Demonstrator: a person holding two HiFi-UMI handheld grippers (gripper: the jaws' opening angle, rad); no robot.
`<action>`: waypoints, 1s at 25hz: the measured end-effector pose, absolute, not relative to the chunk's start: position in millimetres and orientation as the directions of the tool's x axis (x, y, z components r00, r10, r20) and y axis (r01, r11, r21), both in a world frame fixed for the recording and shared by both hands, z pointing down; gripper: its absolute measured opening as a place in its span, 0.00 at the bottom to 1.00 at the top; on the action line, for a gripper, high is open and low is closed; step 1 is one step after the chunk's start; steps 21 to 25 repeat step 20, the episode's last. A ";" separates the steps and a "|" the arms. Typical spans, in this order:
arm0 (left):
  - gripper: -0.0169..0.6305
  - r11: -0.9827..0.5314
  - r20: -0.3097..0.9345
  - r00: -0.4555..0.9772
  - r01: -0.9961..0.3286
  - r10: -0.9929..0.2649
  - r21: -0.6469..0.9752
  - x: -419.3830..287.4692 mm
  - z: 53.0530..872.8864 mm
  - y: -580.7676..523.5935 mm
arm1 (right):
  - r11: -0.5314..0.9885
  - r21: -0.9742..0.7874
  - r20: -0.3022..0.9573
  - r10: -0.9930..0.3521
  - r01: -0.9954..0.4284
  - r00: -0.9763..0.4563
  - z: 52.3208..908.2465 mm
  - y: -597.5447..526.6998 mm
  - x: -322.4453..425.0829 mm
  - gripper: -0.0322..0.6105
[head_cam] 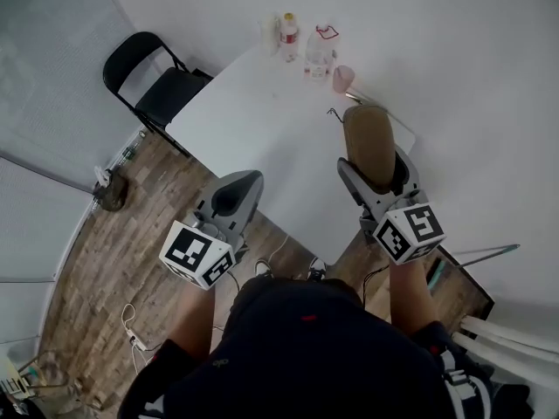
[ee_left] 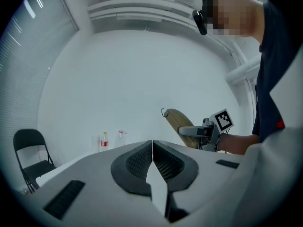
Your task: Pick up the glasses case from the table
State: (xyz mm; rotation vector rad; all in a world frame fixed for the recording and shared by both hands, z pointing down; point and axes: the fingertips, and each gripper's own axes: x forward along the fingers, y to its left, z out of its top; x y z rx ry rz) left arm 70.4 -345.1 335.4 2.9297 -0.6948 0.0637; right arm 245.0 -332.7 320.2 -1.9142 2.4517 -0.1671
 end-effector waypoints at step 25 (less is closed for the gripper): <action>0.06 -0.893 0.071 0.894 -0.446 -0.442 0.064 72.2 329.7 -340.2 | 0.214 -0.071 0.048 -0.975 -0.974 -0.218 315.5 -315.0 251.9 0.67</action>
